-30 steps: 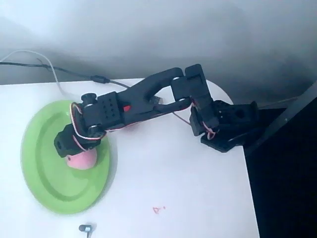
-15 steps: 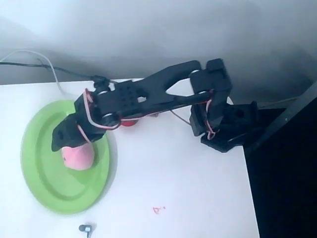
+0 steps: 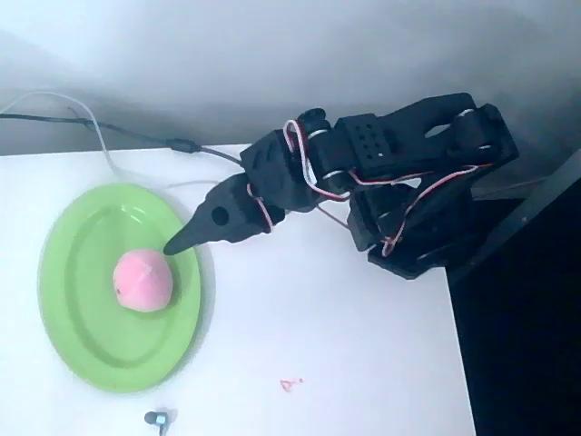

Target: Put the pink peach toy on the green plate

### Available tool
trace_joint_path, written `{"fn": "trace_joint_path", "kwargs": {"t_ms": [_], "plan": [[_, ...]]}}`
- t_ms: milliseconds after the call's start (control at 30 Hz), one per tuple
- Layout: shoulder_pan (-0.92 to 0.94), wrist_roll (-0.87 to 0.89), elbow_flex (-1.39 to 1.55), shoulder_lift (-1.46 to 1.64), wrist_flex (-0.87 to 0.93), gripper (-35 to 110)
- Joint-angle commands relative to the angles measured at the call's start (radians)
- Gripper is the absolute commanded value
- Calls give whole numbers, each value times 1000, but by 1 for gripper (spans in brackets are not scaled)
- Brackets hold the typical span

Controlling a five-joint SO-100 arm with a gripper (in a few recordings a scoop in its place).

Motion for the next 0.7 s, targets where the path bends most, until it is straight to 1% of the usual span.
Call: {"fn": "trace_joint_path", "kwargs": {"t_ms": [0, 67, 200, 333, 400, 667], "plan": [[-40, 25, 55, 64, -63, 0], [-49, 35, 91, 97, -89, 0], [-57, 140, 212, 207, -46, 0], [-63, 202, 322, 282, 43, 0], [-54, 232, 348, 307, 143, 0], [163, 210, 373, 287, 391, 0]]}}
